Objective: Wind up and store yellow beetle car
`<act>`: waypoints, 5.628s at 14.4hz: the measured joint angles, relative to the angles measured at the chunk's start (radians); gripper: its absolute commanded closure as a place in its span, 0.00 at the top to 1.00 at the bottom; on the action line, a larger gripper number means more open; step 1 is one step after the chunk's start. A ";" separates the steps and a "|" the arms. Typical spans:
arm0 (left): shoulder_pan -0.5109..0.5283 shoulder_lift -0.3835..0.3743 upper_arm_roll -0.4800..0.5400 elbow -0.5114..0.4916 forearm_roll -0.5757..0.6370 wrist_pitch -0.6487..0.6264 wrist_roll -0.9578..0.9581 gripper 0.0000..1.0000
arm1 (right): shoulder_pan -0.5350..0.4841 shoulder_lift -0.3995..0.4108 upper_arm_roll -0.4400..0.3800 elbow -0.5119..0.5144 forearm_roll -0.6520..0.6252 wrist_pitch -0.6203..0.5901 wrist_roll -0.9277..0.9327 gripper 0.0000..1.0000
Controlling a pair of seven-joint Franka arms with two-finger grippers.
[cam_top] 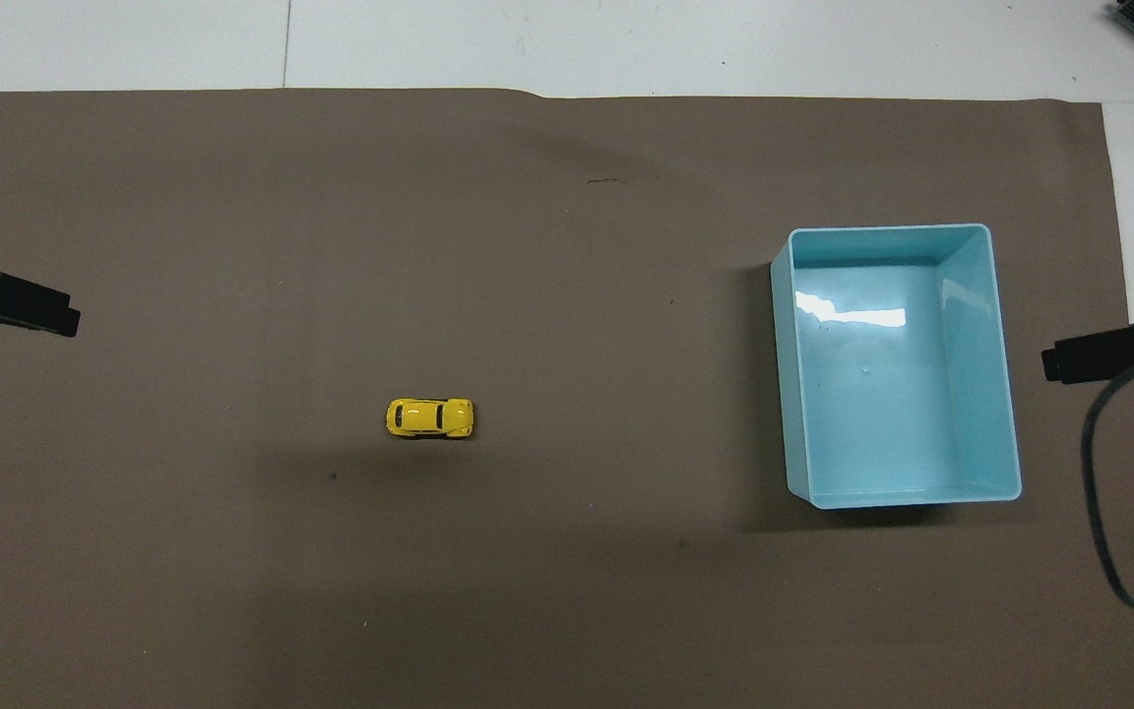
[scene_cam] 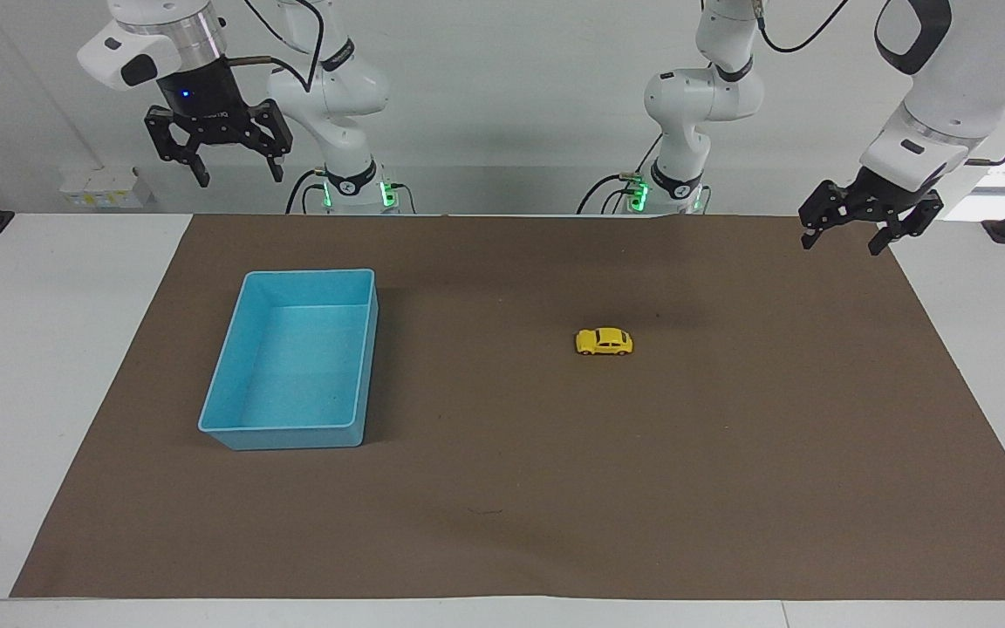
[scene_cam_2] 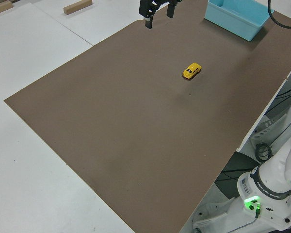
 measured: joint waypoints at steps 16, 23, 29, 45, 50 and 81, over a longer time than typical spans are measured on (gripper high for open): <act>-0.005 0.000 -0.009 -0.010 0.000 -0.016 0.216 1.00 | 0.000 0.000 0.000 0.000 0.000 0.000 0.000 1.00; -0.017 0.000 -0.017 -0.013 0.000 -0.016 0.565 1.00 | 0.000 0.000 0.000 0.000 0.000 0.000 0.000 1.00; -0.041 0.007 -0.018 -0.054 0.000 -0.013 0.876 1.00 | 0.000 0.000 0.000 0.000 0.000 0.000 0.000 1.00; -0.181 0.056 -0.019 -0.426 0.000 0.433 1.113 1.00 | 0.000 0.000 0.000 0.000 0.000 0.000 0.000 1.00; -0.247 0.085 -0.020 -0.527 0.000 0.570 1.097 1.00 | 0.000 0.000 0.000 0.000 0.000 0.000 0.000 1.00; -0.483 0.093 -0.013 -0.731 0.000 0.941 0.793 0.00 | 0.000 0.000 0.000 0.000 0.000 0.000 0.000 1.00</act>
